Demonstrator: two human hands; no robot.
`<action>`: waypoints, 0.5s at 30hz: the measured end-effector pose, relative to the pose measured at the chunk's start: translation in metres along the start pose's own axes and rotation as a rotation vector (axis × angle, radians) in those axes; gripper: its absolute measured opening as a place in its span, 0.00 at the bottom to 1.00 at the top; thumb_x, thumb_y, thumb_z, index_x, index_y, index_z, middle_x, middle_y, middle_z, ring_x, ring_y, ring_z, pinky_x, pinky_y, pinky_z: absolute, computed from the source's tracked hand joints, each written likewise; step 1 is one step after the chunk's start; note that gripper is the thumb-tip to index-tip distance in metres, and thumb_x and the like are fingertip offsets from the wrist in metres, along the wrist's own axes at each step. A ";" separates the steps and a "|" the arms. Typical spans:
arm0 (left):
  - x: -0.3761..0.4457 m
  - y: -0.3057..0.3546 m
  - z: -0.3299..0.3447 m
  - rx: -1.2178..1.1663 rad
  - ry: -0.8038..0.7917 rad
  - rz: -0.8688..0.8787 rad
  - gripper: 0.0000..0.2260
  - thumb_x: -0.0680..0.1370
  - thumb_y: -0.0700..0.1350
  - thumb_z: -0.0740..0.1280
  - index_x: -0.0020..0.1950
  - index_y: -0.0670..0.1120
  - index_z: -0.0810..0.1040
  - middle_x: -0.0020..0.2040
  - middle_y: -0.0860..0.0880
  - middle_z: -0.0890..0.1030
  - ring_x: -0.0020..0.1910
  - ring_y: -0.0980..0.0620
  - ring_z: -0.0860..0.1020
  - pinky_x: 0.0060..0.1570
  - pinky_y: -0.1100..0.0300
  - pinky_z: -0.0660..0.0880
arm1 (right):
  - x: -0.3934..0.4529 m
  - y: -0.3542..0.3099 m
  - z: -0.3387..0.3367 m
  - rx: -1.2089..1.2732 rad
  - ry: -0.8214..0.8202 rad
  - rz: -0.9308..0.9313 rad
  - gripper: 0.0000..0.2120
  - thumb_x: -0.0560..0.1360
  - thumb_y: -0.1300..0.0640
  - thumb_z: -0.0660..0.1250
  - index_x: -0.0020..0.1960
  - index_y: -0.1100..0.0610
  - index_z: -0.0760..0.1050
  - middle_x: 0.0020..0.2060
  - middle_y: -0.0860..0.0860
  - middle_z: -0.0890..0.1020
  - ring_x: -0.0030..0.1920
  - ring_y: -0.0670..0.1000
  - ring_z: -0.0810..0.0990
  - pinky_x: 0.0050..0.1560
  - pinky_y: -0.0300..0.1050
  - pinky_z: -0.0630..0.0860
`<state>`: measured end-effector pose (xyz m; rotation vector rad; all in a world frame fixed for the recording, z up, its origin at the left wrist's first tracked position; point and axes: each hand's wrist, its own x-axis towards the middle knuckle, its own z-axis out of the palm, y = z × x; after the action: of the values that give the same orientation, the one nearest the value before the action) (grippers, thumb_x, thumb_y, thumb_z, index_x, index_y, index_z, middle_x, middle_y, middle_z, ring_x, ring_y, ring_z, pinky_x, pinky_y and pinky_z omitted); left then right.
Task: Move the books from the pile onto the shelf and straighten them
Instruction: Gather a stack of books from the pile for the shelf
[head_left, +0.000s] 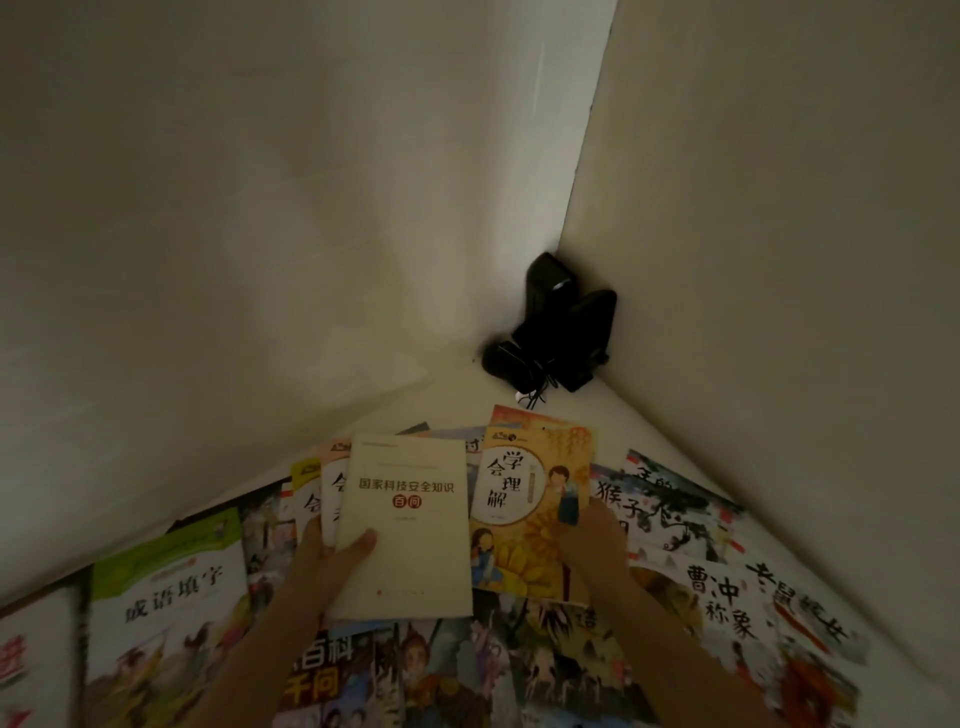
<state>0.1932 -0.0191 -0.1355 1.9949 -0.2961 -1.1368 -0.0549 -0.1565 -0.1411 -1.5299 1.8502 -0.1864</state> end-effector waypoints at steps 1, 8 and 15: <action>-0.002 0.000 0.000 -0.005 -0.009 0.012 0.27 0.73 0.49 0.72 0.69 0.47 0.67 0.61 0.44 0.77 0.53 0.43 0.77 0.56 0.44 0.77 | -0.003 -0.003 -0.007 0.056 0.017 -0.064 0.19 0.77 0.54 0.67 0.65 0.60 0.70 0.49 0.55 0.79 0.49 0.56 0.79 0.47 0.51 0.77; -0.029 0.013 0.000 -0.067 0.011 -0.021 0.28 0.78 0.58 0.63 0.73 0.46 0.63 0.65 0.49 0.70 0.64 0.42 0.72 0.63 0.50 0.69 | -0.026 -0.035 -0.041 0.441 -0.058 -0.247 0.15 0.79 0.52 0.63 0.64 0.55 0.72 0.53 0.55 0.80 0.50 0.55 0.81 0.48 0.53 0.81; -0.034 -0.002 -0.002 -0.029 -0.052 0.144 0.34 0.64 0.58 0.78 0.64 0.51 0.68 0.57 0.50 0.78 0.53 0.48 0.79 0.51 0.49 0.80 | -0.066 -0.043 0.063 0.213 -0.148 -0.295 0.15 0.75 0.51 0.70 0.56 0.59 0.76 0.47 0.56 0.80 0.47 0.57 0.79 0.48 0.54 0.79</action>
<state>0.1751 0.0018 -0.1158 1.8890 -0.4402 -1.0964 0.0195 -0.0892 -0.1363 -1.6125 1.4357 -0.3842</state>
